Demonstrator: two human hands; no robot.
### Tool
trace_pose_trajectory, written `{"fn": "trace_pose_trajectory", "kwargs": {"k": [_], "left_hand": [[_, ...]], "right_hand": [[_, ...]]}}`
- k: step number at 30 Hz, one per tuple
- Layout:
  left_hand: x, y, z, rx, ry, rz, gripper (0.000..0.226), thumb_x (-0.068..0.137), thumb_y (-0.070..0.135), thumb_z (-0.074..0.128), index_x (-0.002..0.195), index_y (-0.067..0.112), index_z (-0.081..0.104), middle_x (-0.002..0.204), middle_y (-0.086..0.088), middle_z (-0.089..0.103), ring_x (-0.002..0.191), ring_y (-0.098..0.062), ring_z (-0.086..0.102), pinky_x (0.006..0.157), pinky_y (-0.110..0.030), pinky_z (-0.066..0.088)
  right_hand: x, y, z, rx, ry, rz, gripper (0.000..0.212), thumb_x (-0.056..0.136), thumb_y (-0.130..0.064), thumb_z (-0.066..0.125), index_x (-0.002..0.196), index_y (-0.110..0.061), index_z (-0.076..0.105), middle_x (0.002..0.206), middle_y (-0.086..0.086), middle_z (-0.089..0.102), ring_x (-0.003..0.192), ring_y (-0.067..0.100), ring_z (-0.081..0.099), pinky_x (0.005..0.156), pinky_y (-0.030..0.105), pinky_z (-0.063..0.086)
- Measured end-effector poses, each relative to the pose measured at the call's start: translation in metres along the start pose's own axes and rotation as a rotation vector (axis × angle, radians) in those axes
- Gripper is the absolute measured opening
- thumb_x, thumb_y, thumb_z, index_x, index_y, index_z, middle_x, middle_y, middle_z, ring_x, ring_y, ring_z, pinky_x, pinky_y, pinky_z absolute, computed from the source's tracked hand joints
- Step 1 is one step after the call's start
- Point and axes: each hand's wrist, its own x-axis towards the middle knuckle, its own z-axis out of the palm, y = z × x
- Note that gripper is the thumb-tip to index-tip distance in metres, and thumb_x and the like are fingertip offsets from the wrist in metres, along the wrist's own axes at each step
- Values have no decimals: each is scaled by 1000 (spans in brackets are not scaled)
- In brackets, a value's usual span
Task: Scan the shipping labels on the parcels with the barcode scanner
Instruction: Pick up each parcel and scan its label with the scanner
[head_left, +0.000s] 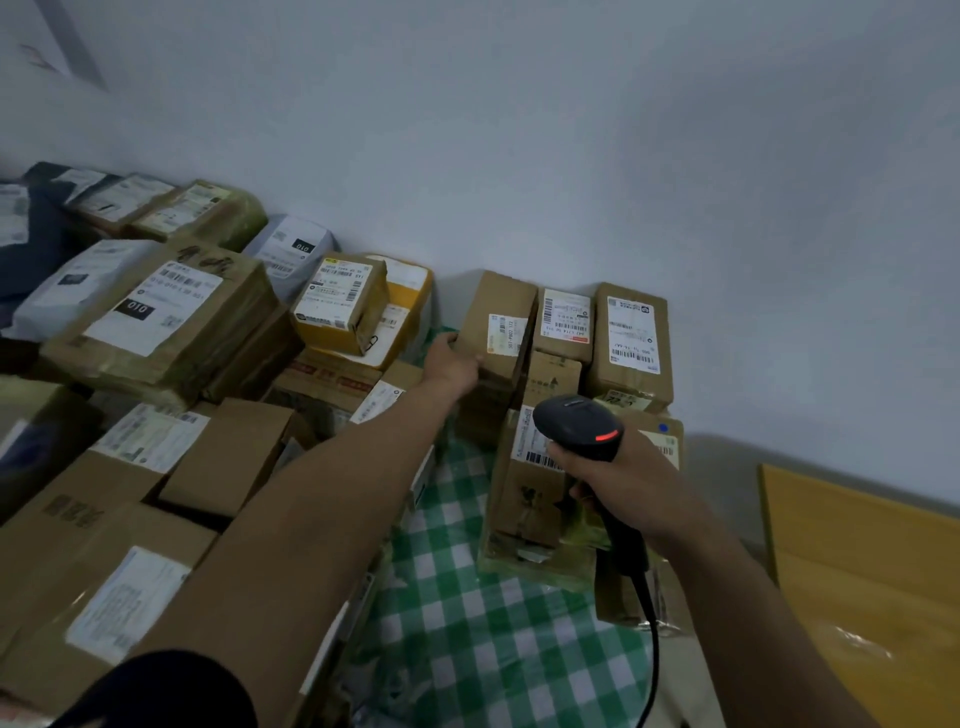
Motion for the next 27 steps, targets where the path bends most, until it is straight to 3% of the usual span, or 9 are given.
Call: {"fn": "trace_pose_trajectory", "kwargs": {"k": [5, 9, 11, 14, 17, 22, 24, 27], "left_hand": [[-26, 7, -8, -103, 83, 107, 51, 100, 6, 61, 148, 19, 48, 145, -8, 56, 138, -29, 50, 109, -46, 50], [-60, -4, -29, -222, 73, 222, 57, 100, 8, 62, 152, 28, 48, 137, 7, 58, 129, -15, 54, 95, -22, 53], [-73, -14, -45, -302, 74, 249, 57, 98, 8, 65, 149, 30, 52, 131, 11, 61, 125, -13, 58, 100, -35, 57], [-88, -26, -73, -333, 14, 318, 47, 96, 11, 68, 134, 40, 63, 128, 9, 67, 118, -16, 66, 97, -49, 59], [-103, -19, -104, -196, -33, 420, 47, 98, 11, 66, 118, 53, 65, 126, 12, 65, 116, -17, 67, 95, -47, 60], [-111, 5, -142, 93, -89, 506, 43, 101, 10, 61, 140, 30, 58, 125, 4, 59, 115, -21, 62, 94, -43, 60], [-113, 12, -149, 182, -67, 524, 44, 102, 10, 60, 142, 26, 57, 123, 3, 57, 113, -22, 60, 89, -34, 57], [-116, 18, -154, 210, -58, 534, 45, 101, 8, 60, 142, 27, 57, 128, 1, 59, 116, -24, 61, 95, -44, 58]], "right_hand": [[-8, -5, 1, 55, 13, -6, 20, 93, -36, 76, 111, -37, 69, 79, 1, 76, 67, 14, 68, 69, 34, 55], [-20, -13, 2, 102, 36, -37, 10, 94, -31, 77, 103, -32, 72, 73, 7, 71, 66, 18, 65, 69, 39, 52], [-28, -18, 4, 106, 44, -67, 6, 94, -30, 76, 99, -30, 72, 68, 6, 68, 65, 18, 63, 68, 39, 51], [-41, -27, 10, 45, 88, -120, 15, 93, -34, 77, 105, -35, 69, 65, -11, 68, 64, 7, 65, 67, 31, 51], [-57, -39, 17, -45, 106, -196, 21, 91, -34, 79, 106, -41, 65, 77, -20, 72, 70, -1, 67, 68, 23, 50], [-82, -56, 26, -153, 89, -272, 46, 86, -42, 81, 128, -41, 62, 111, -19, 71, 104, -2, 63, 85, 25, 49], [-90, -63, 29, -179, 63, -291, 43, 86, -43, 81, 124, -44, 60, 111, -21, 69, 105, -3, 61, 85, 23, 48], [-98, -72, 34, -186, 39, -301, 43, 86, -43, 82, 121, -49, 57, 109, -24, 68, 102, -5, 61, 79, 18, 45]]}}
